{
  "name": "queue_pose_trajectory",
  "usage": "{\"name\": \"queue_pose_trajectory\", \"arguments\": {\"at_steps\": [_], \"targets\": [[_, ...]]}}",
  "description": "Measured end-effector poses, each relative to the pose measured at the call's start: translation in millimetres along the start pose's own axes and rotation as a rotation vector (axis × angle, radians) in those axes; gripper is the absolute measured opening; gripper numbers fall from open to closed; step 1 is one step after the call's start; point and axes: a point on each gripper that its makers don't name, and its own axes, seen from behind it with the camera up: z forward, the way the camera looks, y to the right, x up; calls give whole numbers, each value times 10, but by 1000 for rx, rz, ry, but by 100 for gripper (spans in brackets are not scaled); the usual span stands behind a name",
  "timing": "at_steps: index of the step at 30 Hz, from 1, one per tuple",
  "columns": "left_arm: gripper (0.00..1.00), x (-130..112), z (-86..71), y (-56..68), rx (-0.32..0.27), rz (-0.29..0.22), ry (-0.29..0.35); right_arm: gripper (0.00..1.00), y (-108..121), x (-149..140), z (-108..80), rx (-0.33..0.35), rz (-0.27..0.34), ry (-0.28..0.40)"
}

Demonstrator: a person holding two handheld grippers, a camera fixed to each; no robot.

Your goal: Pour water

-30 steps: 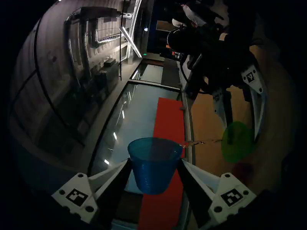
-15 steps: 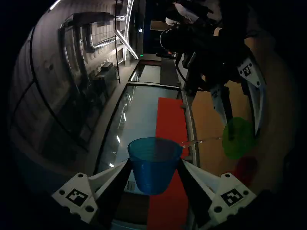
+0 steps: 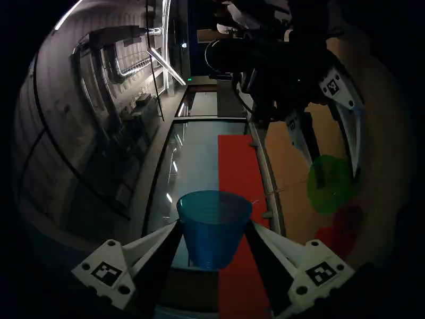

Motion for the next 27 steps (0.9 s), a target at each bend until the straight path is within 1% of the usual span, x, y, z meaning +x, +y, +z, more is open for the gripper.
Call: {"name": "queue_pose_trajectory", "arguments": {"at_steps": [6,9,15,18,20,23,27], "targets": [[83,13,-7,-4,6,40,-1,86,15,9,-2,-1,1,1],[83,18,-13,2,8,50,-2,86,21,17,1,-2,2,4],[83,16,-15,-9,11,47,0,86,31,20,-3,-5,2,5],[83,10,-8,-16,11,18,5,86,32,21,-9,-7,3,7],[83,-5,-3,-13,9,-20,4,86,32,26,-9,-7,3,9],[83,-31,1,-17,7,-85,2,86,30,26,-7,-8,3,10],[83,-68,2,-15,5,-184,-4,86,35,19,-8,-10,3,11]]}}
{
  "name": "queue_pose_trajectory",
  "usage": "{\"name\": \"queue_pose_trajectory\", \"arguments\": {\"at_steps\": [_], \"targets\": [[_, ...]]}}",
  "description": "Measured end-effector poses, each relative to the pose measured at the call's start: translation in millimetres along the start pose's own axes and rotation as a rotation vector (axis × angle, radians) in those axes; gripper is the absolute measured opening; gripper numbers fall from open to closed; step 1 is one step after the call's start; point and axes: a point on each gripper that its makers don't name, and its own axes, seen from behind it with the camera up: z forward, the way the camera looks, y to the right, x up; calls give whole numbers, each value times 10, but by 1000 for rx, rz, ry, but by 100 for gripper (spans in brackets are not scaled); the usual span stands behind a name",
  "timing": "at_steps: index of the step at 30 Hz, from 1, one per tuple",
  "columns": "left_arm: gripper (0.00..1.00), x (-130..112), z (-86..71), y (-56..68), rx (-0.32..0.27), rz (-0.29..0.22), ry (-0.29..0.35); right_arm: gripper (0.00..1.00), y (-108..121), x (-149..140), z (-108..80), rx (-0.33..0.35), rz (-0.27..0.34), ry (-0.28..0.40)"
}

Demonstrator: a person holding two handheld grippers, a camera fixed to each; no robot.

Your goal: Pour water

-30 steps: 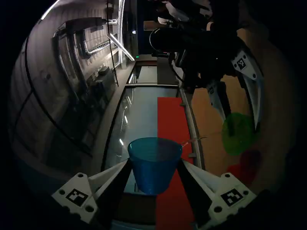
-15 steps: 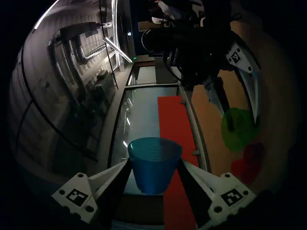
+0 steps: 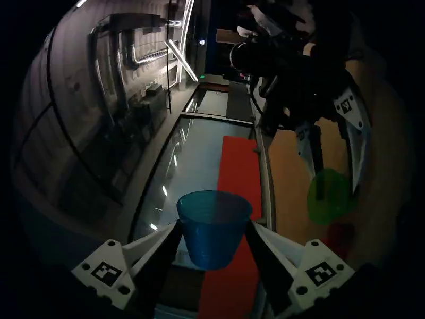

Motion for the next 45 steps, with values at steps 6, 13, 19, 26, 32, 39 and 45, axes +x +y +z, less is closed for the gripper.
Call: {"name": "queue_pose_trajectory", "arguments": {"at_steps": [6,13,19,26,32,39,45], "targets": [[83,-19,3,32,-21,-184,12,86,7,0,-3,0,4,3],[83,-35,6,29,-33,-362,28,86,3,17,-9,-2,2,8],[83,-30,-18,39,-46,-530,39,86,9,19,-18,-4,3,12],[83,-99,28,32,-54,-753,40,86,8,23,-25,-6,5,16],[83,-149,59,18,-72,-955,54,86,-8,41,-35,-9,5,19],[83,-243,140,-11,-84,-1153,68,86,-21,68,-62,-12,7,25],[83,-271,187,-13,-105,-1293,89,86,-26,92,-74,-13,8,27]]}}
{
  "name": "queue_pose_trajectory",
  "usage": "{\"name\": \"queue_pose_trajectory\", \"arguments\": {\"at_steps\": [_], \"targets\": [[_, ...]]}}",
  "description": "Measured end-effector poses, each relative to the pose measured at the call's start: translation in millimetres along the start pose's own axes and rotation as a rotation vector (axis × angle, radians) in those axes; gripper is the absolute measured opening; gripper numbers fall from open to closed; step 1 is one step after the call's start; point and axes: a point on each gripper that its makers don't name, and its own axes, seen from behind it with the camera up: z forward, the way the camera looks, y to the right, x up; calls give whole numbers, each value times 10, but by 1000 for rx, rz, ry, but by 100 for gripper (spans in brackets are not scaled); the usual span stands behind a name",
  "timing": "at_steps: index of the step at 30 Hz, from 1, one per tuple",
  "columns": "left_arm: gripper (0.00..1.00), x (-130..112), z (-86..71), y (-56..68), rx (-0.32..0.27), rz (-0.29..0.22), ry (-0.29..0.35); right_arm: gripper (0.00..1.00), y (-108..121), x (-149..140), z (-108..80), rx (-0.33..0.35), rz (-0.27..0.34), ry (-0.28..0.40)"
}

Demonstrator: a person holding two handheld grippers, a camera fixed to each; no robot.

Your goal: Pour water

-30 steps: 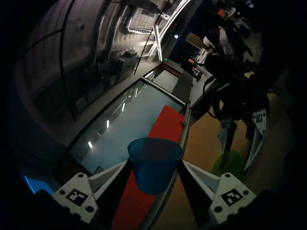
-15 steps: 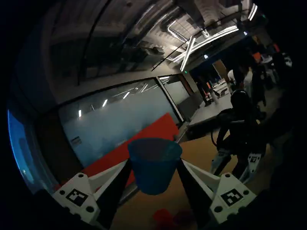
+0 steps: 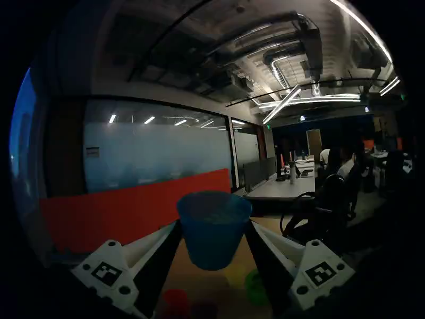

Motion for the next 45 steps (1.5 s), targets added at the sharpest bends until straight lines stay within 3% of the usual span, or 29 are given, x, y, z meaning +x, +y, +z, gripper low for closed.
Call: {"name": "queue_pose_trajectory", "arguments": {"at_steps": [3,12,24,33,45], "targets": [[83,-37,-2,-43,3,-20,-3,86,-7,-2,-4,-2,1,0],[83,-211,-61,-56,3,-11,-34,86,21,-11,-14,-12,9,-5],[83,-673,-187,-207,43,-43,-90,86,145,-49,-128,-45,18,-24],[83,-1076,-342,-336,68,-96,-128,86,324,-90,-264,-87,21,-35],[83,-1580,-523,-369,87,-103,-192,86,554,-163,-430,-135,25,-59]]}}
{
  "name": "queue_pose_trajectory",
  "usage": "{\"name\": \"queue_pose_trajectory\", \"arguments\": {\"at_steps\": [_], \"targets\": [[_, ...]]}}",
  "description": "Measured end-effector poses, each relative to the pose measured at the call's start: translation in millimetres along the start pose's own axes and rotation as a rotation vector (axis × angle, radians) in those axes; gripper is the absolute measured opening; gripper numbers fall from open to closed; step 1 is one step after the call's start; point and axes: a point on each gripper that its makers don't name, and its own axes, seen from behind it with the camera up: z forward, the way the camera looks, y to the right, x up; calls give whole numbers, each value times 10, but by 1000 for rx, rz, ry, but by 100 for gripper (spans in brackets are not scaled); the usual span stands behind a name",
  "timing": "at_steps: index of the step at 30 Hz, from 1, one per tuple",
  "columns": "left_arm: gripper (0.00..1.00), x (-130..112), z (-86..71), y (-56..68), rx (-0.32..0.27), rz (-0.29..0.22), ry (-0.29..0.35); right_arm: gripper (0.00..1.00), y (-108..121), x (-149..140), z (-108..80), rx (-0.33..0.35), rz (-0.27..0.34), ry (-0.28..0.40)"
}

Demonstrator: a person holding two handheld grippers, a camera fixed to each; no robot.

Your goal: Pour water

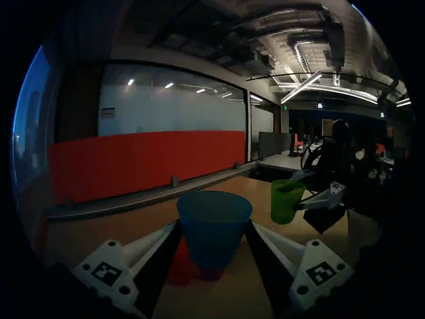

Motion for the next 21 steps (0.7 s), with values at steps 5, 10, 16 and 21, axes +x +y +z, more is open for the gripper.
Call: {"name": "queue_pose_trajectory", "arguments": {"at_steps": [5,10,16,21], "targets": [[83,-189,-10,-29,1,-10,-26,86,73,-31,-26,-11,4,-7],[83,-408,7,-66,6,-12,-65,86,157,-98,-31,-22,17,-20],[83,-665,58,-86,7,2,-121,87,268,-202,-19,-37,42,-41],[83,-828,95,-59,-5,12,-163,87,329,-297,-25,-42,44,-67]]}}
